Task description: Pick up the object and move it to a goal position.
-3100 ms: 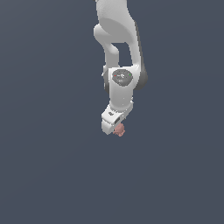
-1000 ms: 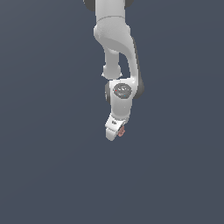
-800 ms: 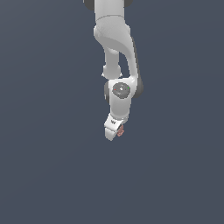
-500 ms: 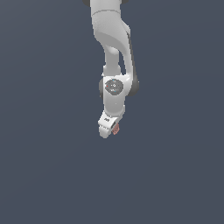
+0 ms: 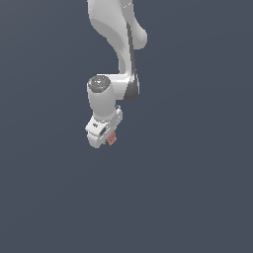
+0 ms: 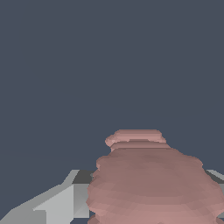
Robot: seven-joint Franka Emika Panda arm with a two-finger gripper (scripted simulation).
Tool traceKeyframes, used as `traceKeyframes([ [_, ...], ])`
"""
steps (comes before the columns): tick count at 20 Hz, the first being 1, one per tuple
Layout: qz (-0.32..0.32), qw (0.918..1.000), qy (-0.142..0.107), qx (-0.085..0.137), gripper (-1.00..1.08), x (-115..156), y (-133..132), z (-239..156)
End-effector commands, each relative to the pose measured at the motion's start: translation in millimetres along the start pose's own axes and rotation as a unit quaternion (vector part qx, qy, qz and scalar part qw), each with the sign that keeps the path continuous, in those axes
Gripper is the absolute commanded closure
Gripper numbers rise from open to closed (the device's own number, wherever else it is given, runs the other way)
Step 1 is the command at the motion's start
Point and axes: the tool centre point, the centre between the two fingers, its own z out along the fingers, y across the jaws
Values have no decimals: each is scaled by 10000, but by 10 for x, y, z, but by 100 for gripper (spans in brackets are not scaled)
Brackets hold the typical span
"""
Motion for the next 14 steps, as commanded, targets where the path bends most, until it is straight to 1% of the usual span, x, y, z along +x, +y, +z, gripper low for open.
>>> traceKeyframes([
  [1, 0, 10000, 2, 0, 108, -264, 104, -131],
  [5, -1, 10000, 5, 2, 108, -608, 251, -306],
  [8, -1, 10000, 5, 2, 108, -812, 343, -410],
  [14, -1, 10000, 5, 2, 108, -1069, 465, -542],
])
